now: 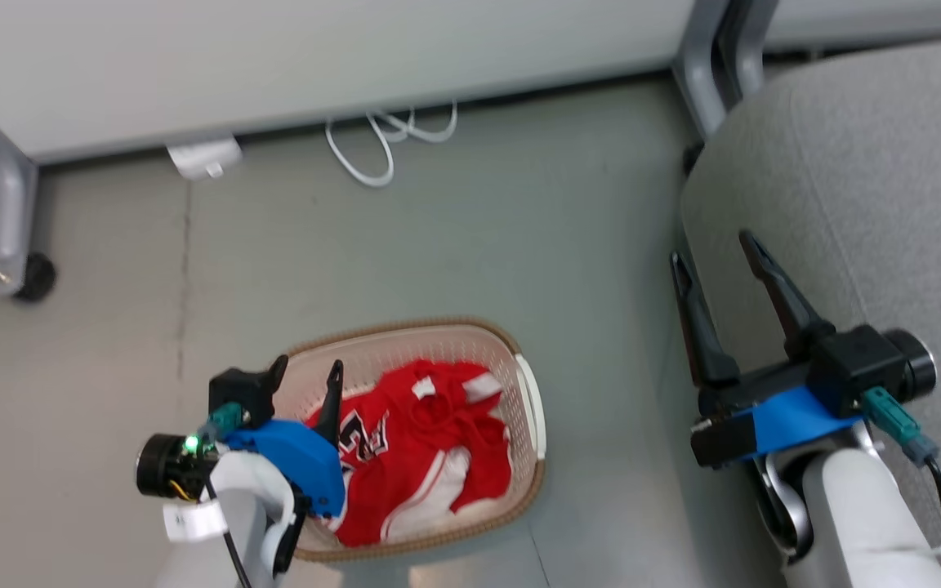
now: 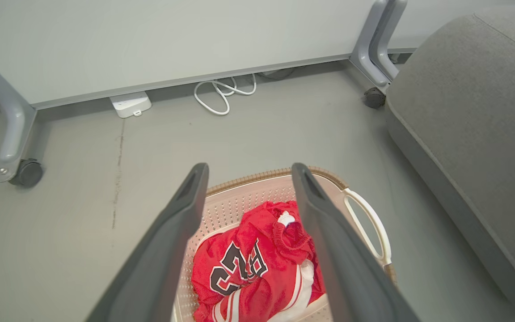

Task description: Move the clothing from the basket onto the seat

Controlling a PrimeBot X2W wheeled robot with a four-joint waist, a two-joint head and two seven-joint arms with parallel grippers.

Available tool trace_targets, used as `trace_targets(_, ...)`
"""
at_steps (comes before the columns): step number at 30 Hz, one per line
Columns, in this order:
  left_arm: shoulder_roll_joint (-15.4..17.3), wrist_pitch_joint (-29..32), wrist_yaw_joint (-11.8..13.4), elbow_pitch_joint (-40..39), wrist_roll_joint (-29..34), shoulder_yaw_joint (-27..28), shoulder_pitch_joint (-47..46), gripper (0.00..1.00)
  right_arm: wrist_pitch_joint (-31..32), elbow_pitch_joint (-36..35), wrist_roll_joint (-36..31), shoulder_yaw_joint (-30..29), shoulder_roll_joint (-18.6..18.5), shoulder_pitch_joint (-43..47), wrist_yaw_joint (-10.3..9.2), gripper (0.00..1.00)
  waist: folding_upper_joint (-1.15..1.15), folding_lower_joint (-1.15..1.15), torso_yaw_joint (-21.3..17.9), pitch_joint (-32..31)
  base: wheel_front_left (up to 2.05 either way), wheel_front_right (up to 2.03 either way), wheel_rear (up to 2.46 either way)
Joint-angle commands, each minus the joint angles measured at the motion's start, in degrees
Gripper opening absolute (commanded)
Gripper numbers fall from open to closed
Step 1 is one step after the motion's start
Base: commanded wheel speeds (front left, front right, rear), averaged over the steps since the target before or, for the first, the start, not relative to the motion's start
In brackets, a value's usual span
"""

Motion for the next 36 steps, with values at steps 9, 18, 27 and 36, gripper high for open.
trace_targets(9,3.2,7.4,-0.8,12.9,-3.2,-0.5,-12.8,1.00,-2.8,-2.1,3.1,4.6,-0.2,-9.1,0.03,1.00,0.00,-0.01,-9.1,22.5,0.00,0.00,0.00)
trace_targets(18,6.4,12.6,0.1,19.3,-4.4,0.4,-17.9,1.00,-4.4,-1.2,7.0,7.7,-0.2,-12.5,0.03,1.00,0.00,-0.01,-13.5,29.9,0.00,0.00,0.00)
trace_targets(27,9.4,16.2,2.4,22.9,-6.2,2.0,-20.8,1.00,-4.6,-4.2,10.5,8.7,-0.1,-14.2,0.03,1.00,0.00,-0.01,-17.5,34.4,0.00,0.00,0.00)
trace_targets(36,10.3,17.8,4.1,24.1,-6.9,2.0,-22.0,0.00,-4.6,-5.0,11.9,9.1,-0.2,-14.2,0.03,1.00,0.00,-0.01,-18.6,35.7,0.00,0.00,0.00)
